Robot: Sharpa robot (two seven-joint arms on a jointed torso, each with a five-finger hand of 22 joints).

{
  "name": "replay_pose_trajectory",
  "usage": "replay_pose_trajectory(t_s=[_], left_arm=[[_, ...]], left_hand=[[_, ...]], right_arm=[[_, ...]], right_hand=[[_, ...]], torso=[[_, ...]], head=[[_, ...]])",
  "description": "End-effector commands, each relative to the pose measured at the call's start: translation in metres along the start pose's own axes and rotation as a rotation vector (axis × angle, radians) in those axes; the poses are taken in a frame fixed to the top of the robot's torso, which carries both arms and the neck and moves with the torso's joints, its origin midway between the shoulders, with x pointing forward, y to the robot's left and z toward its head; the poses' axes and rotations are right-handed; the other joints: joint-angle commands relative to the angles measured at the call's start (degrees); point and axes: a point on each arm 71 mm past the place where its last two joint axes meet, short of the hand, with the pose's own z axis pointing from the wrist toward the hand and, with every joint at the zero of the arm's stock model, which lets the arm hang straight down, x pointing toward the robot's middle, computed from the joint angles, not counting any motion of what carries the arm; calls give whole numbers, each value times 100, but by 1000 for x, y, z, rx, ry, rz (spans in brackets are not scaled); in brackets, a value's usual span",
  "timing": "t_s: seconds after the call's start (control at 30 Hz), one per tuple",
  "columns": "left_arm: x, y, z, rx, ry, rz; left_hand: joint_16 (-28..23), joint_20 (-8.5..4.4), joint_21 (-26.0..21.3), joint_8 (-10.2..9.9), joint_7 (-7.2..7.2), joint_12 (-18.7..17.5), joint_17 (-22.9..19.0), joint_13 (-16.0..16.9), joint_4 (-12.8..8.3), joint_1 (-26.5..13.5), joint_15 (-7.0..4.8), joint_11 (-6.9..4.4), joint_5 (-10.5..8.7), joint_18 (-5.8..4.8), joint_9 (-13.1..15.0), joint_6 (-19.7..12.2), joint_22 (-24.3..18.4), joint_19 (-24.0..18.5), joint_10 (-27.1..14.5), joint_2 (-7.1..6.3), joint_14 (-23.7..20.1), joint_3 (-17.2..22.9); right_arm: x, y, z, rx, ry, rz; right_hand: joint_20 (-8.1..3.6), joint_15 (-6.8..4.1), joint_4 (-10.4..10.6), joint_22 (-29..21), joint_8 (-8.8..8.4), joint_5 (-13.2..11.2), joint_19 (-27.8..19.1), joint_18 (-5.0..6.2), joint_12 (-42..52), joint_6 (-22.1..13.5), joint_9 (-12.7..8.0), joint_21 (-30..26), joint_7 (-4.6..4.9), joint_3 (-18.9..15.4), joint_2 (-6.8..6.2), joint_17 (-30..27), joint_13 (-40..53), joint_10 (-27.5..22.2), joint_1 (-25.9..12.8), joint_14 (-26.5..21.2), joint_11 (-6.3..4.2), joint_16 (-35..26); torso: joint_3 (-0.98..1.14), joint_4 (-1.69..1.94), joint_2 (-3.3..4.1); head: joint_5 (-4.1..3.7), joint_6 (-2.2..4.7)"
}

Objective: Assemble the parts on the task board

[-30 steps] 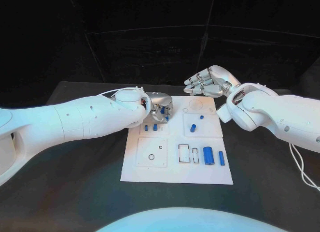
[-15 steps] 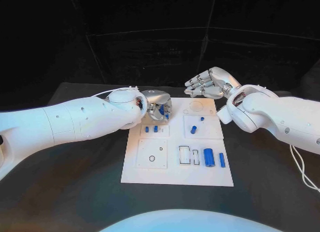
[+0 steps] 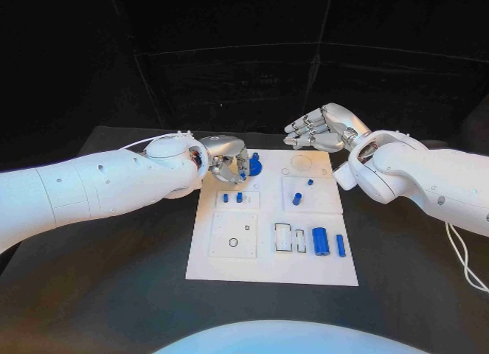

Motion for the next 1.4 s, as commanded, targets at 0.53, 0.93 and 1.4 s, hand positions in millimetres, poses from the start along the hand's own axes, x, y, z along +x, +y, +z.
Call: replay_pose_trajectory(t_s=[0.53,0.93,1.4], left_arm=[[3,15,-8,-66,67,-37],[5,16,-3,-86,79,-34],[9,15,0,-89,107,-33]], left_hand=[[4,5,37,-40,-8,-52,-18,4,2,-109,-44,9,-1,-113,-14,49,19,45,58,-27,129,34],[0,4,22,-47,-8,-65,-29,4,0,-121,-44,9,-2,-110,-16,50,8,39,62,-32,127,34],[-6,4,21,-57,-7,-79,-45,3,-1,-134,-43,11,-3,-110,-19,46,10,39,63,-39,124,34]], right_arm=[[-1,1,0,-7,5,2],[0,1,0,-9,7,3],[0,2,0,-9,7,3]], right_hand=[[16,15,-6,-8,-14,19,-9,62,-40,3,-6,-28,28,43,36,-7,-5,-9,-30,-37,35,-20],[16,15,-6,-8,-14,19,-9,62,-40,3,-6,-28,28,43,36,-7,-5,-9,-30,-37,35,-20],[17,15,-10,-8,-13,20,-9,62,-40,4,-6,-33,28,49,36,-6,-5,-6,-32,-37,36,-18]], torso=[[0,-24,4],[-1,-23,5],[1,-19,-1]], head=[[37,-8],[18,-18],[21,-42]])
